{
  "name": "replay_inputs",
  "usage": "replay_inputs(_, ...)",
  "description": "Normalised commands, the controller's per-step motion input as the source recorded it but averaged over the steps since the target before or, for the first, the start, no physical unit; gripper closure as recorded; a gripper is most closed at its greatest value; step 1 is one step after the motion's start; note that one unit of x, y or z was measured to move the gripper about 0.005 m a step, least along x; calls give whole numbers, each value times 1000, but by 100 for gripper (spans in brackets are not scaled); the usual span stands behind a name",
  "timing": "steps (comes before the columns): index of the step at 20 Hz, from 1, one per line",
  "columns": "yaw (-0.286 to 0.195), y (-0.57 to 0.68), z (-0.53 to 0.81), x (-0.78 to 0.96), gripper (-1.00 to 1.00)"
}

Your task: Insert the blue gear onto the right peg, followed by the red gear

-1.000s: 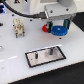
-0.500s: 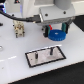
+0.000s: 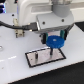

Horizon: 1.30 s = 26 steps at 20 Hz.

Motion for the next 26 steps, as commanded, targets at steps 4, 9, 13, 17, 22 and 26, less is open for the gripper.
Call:
replay_inputs(4,0,-237,-119,289,100)
replay_inputs(9,0,-126,-165,190,100)
replay_inputs(13,0,-69,-176,113,100)
replay_inputs(17,0,50,312,-7,100)
replay_inputs(22,0,-48,6,131,100)
replay_inputs(26,0,-86,-67,196,100)
